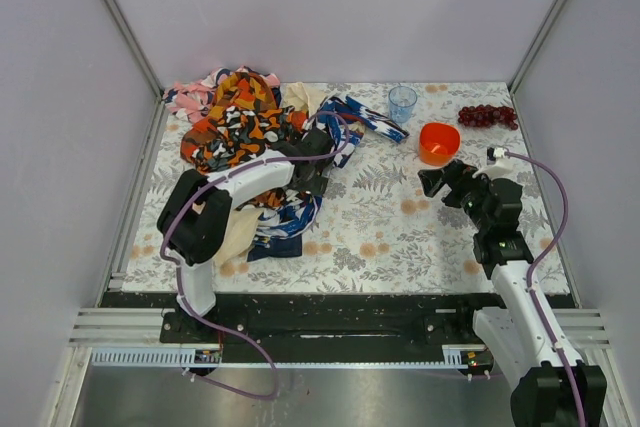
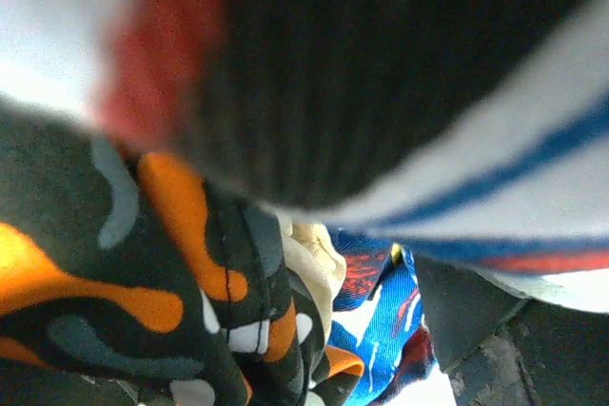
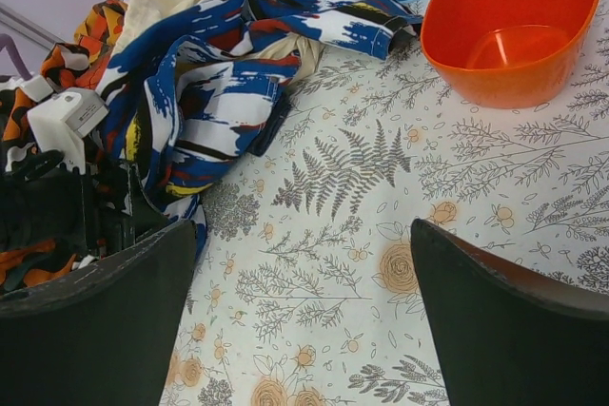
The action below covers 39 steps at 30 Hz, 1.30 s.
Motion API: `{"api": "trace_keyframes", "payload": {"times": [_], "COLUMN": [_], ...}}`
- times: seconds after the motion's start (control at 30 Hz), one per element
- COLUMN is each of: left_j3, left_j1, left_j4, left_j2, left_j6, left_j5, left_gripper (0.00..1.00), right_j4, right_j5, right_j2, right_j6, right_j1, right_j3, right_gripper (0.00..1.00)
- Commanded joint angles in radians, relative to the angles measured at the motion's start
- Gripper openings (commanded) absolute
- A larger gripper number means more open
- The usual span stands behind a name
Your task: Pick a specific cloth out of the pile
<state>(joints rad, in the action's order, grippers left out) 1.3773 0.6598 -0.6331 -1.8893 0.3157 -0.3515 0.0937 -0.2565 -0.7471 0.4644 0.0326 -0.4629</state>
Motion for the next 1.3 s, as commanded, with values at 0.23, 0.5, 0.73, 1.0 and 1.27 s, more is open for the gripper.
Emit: {"api": "trace_keyframes", "payload": {"times": [0.23, 0.5, 0.73, 1.0, 1.27], "left_j3": [0.034, 0.088, 0.138, 0.362, 0.479], "left_j1": [0.017, 0.047, 0.043, -0.029, -0.279], "left_j4": [-0.065, -0.217, -0.264, -0.315, -0.224], "left_j2": [-0.260, -0.395, -0.375, -0.095, 0.076], "left_j6": [0.227, 0.350, 0.321, 0.183, 0.085], "left_j5": [0.090, -0.055, -0.177, -0.259, -0.133], "left_gripper": [0.99, 0.94, 0.19, 0.00, 0.00], "right_j4": [0.074, 0.070, 0.069, 0.159, 0.166], "right_j5": [-0.026, 0.031, 0.037, -0.151, -0.114], "right_j2": [-0.006, 0.043, 0.063, 0.054, -0.133], "right_j6": [0.006, 0.011, 0.010, 0.032, -0.032], "right_j1": [0.003, 0.004, 0.004, 0.004, 0.223], "right_j3": [0.006, 0.026, 0.029, 0.038, -0.046], "right_gripper": [0.99, 0.99, 0.99, 0.99, 0.99]}}
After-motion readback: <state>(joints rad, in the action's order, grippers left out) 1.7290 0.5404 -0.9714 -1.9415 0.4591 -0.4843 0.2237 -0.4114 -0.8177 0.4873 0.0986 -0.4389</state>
